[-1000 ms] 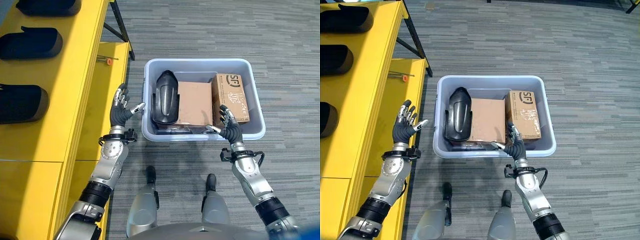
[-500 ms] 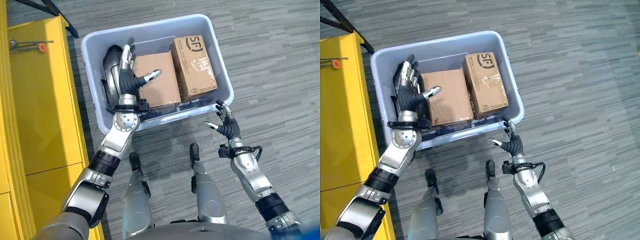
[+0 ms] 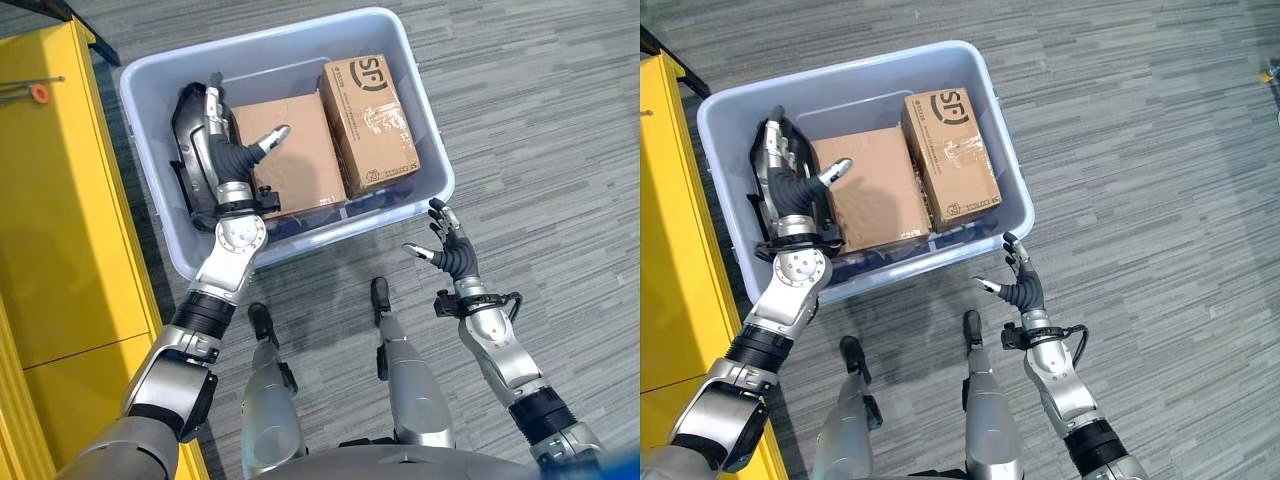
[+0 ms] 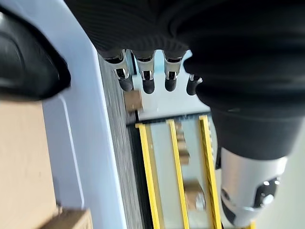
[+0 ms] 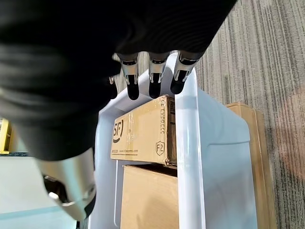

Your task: Move parts from the plastic box to the shelf.

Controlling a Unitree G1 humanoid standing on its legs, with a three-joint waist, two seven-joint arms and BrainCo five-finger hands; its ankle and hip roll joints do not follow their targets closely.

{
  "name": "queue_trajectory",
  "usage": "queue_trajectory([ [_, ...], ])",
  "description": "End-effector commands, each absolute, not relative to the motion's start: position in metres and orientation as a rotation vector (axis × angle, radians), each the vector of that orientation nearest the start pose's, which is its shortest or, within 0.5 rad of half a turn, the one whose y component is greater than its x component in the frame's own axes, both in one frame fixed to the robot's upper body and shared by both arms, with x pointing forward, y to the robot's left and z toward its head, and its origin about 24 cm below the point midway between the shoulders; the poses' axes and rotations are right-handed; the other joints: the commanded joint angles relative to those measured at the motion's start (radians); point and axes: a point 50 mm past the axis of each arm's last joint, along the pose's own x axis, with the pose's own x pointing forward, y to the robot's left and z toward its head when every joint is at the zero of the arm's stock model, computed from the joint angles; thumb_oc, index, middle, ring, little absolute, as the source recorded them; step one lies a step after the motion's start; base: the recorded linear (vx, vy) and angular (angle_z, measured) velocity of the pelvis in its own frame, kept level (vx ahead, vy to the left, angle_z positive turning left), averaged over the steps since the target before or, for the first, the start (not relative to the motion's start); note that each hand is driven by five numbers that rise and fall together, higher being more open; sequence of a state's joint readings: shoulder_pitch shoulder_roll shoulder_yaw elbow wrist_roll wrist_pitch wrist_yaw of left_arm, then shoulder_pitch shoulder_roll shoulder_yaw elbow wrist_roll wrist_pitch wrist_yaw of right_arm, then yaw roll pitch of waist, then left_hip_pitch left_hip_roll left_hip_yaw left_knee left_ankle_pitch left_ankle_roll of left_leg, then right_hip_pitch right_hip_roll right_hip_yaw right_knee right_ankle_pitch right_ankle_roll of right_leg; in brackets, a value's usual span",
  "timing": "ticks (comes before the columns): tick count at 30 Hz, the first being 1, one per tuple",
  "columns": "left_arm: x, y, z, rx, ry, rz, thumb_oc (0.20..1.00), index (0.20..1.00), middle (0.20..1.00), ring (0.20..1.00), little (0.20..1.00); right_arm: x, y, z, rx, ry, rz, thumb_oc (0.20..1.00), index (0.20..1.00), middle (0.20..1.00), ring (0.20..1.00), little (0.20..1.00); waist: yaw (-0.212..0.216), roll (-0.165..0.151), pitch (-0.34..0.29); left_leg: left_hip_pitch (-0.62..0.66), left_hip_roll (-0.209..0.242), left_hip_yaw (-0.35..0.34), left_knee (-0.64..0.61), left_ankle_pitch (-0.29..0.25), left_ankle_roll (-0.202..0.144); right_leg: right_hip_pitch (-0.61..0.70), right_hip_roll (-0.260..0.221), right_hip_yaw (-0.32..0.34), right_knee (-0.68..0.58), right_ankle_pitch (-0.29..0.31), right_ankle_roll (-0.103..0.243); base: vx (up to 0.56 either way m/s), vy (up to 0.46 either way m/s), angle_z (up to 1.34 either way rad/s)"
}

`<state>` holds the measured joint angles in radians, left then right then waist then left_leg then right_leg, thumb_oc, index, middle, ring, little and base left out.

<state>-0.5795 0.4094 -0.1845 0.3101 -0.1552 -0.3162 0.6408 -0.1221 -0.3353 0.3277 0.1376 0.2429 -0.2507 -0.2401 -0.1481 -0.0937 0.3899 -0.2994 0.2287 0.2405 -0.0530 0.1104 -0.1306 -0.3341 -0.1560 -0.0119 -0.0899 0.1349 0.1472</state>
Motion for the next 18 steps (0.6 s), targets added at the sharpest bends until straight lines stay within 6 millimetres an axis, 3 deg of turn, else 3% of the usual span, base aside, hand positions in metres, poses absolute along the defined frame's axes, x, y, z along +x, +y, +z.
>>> queue_trajectory([
  [1, 0.339, 0.204, 0.202, 0.189, -0.714, 0.499, 1.0, 1.0, 1.0, 1.0, 1.0, 0.269, -0.15, 0.086, -0.065, -0.339, 0.069, 1.0, 1.0, 1.0, 1.0, 1.0, 0.006, -0.032, 0.009, -0.006, 0.085, -0.023, 0.092, -0.01, -0.042, 0.049, -0.111, -0.06, 0.088, -0.01, 0.075, 0.0, 0.0, 0.0],
  [10, 0.349, 0.213, 0.193, 0.255, -0.643, 0.569, 1.0, 1.0, 1.0, 1.0, 1.0, 0.267, -0.152, 0.088, -0.072, -0.351, 0.066, 1.0, 1.0, 1.0, 1.0, 1.0, -0.007, -0.045, 0.04, -0.034, 0.08, -0.023, 0.095, -0.012, -0.041, 0.026, -0.112, -0.062, 0.084, -0.008, 0.072, -0.01, 0.0, -0.01],
  [17, 0.366, 0.222, 0.187, 0.314, -0.531, 0.553, 1.0, 1.0, 1.0, 1.0, 1.0, 0.267, -0.15, 0.087, -0.077, -0.347, 0.088, 1.0, 1.0, 1.0, 1.0, 1.0, -0.029, -0.059, 0.064, -0.069, 0.084, -0.017, 0.112, -0.009, -0.044, -0.013, -0.103, -0.048, 0.088, 0.001, 0.07, -0.03, 0.004, -0.02],
  [18, 0.373, 0.228, 0.181, 0.337, -0.464, 0.555, 1.0, 1.0, 1.0, 1.0, 1.0, 0.268, -0.148, 0.087, -0.085, -0.344, 0.104, 1.0, 1.0, 1.0, 1.0, 1.0, -0.039, -0.062, 0.067, -0.06, 0.087, -0.018, 0.111, -0.031, -0.055, -0.01, -0.098, -0.043, 0.085, -0.01, 0.076, 0.03, 0.029, -0.1],
])
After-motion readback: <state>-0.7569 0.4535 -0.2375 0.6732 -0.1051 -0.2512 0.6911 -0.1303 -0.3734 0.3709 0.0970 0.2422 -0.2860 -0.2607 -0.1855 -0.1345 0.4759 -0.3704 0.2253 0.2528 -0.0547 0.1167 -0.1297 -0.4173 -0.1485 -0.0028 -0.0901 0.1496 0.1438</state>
